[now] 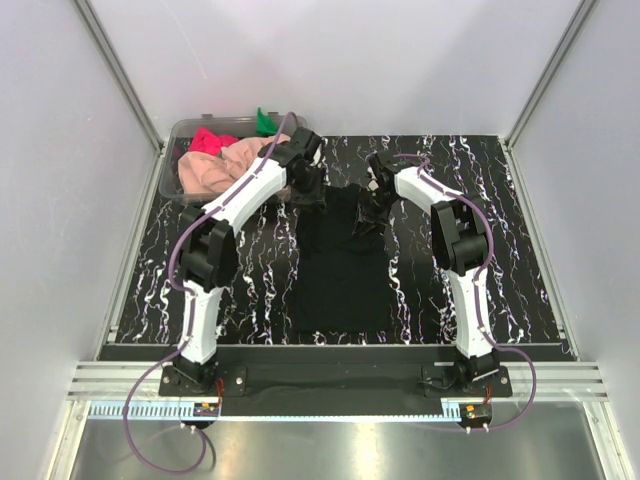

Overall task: Fold and stack the t-shirts
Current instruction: Fold the tshirt

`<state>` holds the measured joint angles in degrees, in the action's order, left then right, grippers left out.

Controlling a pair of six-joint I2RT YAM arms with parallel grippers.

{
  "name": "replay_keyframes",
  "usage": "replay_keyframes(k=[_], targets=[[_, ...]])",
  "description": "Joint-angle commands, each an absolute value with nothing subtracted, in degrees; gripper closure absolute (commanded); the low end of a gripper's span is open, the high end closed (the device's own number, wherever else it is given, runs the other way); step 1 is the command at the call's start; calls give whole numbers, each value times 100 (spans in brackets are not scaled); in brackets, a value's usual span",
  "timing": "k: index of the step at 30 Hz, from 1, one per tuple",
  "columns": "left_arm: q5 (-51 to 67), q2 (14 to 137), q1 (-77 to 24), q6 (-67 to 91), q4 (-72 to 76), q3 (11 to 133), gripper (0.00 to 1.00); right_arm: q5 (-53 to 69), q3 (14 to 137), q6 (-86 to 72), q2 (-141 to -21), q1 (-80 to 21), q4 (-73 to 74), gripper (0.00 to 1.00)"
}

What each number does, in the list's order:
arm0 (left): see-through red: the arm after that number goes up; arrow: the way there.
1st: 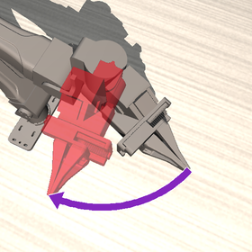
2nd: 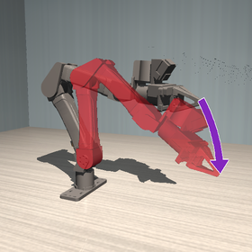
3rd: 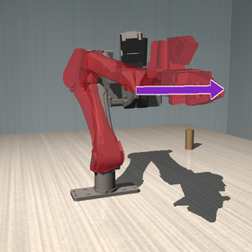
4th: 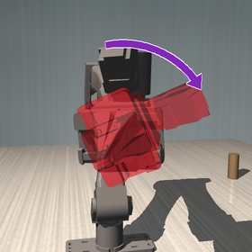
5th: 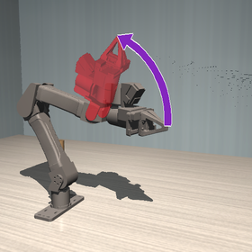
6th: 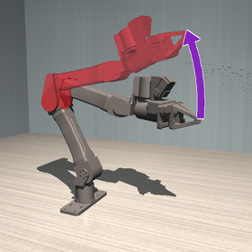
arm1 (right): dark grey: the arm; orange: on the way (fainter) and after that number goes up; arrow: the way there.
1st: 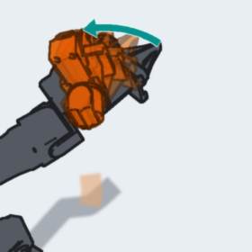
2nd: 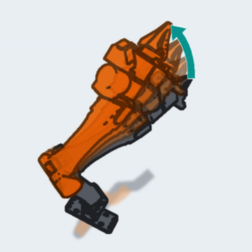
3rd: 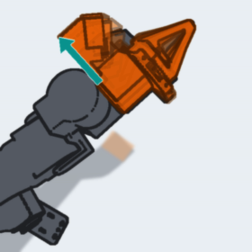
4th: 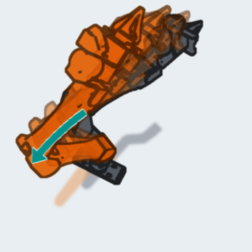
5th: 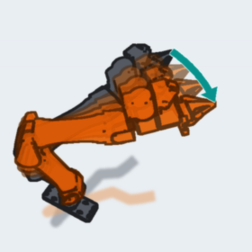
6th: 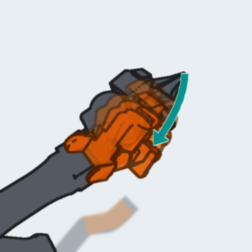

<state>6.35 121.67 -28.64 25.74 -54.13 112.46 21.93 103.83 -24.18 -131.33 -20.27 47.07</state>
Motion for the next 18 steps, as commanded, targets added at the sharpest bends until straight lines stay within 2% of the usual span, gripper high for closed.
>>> replay_keyframes(k=[1,12,18], targets=[[1002,12392,-2918,2558,-5440,11549,55,2031,10573,-2294,-12982,-2074,4931,67],[1222,13253,-2909,2303,-5379,11909,55,1995,10635,-2241,-13025,-2057,5018,67],[897,12816,-2883,2294,-5379,11287,55,1960,10740,-2215,-13043,-2030,5080,67]])
